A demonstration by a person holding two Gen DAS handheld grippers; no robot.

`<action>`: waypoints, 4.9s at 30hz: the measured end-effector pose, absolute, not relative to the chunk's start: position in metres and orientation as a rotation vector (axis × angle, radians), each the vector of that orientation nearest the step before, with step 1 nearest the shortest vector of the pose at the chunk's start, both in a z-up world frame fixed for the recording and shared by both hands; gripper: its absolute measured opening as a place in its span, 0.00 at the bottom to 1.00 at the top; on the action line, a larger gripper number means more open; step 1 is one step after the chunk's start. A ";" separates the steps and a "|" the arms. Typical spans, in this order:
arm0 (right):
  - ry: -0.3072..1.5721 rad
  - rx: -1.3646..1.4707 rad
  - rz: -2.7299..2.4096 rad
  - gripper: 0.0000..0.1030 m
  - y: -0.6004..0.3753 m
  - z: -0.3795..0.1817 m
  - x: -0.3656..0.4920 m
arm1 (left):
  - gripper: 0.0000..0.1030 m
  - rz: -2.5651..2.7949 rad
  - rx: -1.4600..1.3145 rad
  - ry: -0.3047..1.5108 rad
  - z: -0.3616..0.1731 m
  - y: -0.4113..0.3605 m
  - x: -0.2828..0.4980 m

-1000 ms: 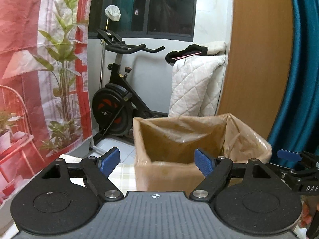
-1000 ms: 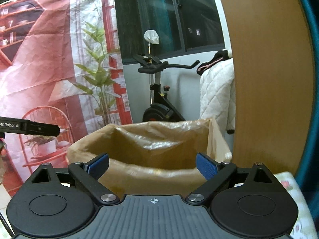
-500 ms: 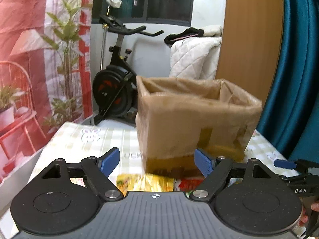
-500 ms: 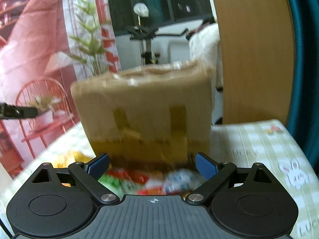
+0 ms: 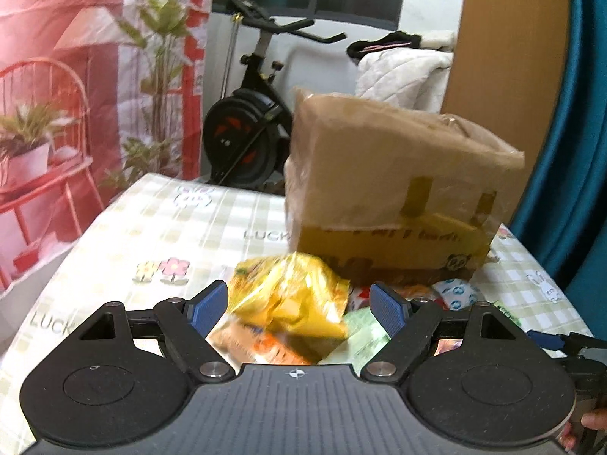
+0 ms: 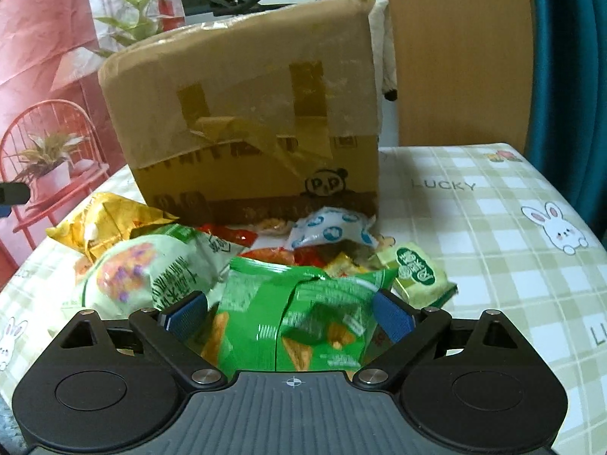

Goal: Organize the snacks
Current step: 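Move both tools back down to the snack pile, then grasp the green snack bag with the right tool while the left tool grasps the yellow chip bag, then lift and carry both bags over the box with both tools, then open both tools to drop the green and yellow bags into the box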

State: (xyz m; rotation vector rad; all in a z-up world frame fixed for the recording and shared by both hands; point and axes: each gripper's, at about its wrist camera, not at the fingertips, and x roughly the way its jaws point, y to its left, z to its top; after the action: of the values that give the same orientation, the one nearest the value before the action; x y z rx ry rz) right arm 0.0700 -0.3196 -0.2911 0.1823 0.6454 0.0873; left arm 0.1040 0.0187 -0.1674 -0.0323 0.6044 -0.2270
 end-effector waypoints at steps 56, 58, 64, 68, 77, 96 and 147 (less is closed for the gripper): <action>0.567 0.151 0.137 0.73 -0.321 -0.303 0.056 | 0.91 -0.215 -0.260 0.868 -0.219 0.034 0.228; 0.566 0.152 0.138 0.73 -0.321 -0.303 0.057 | 0.93 -0.224 -0.331 0.886 -0.228 0.041 0.224; 0.562 0.152 0.138 0.73 -0.320 -0.304 0.057 | 0.96 -0.271 -0.408 0.908 -0.247 0.051 0.220; 0.563 0.151 0.137 0.73 -0.320 -0.304 0.057 | 0.92 -0.265 -0.408 0.889 -0.247 0.048 0.214; 0.570 0.142 0.136 0.73 -0.320 -0.302 0.058 | 0.71 -0.273 -0.277 0.848 -0.240 0.022 0.196; 0.379 0.117 0.080 0.72 -0.343 -0.239 0.058 | 0.70 -0.284 -0.078 0.500 -0.150 0.017 0.135; 0.234 0.078 0.137 0.86 -0.348 -0.133 0.236 | 0.83 -0.327 0.115 0.445 -0.073 -0.069 0.257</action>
State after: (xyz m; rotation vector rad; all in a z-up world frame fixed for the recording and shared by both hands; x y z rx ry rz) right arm 0.2356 -0.3483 -0.1334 0.0777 0.2339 0.1368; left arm 0.2570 -0.0686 -0.0727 0.1146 0.4449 -0.3269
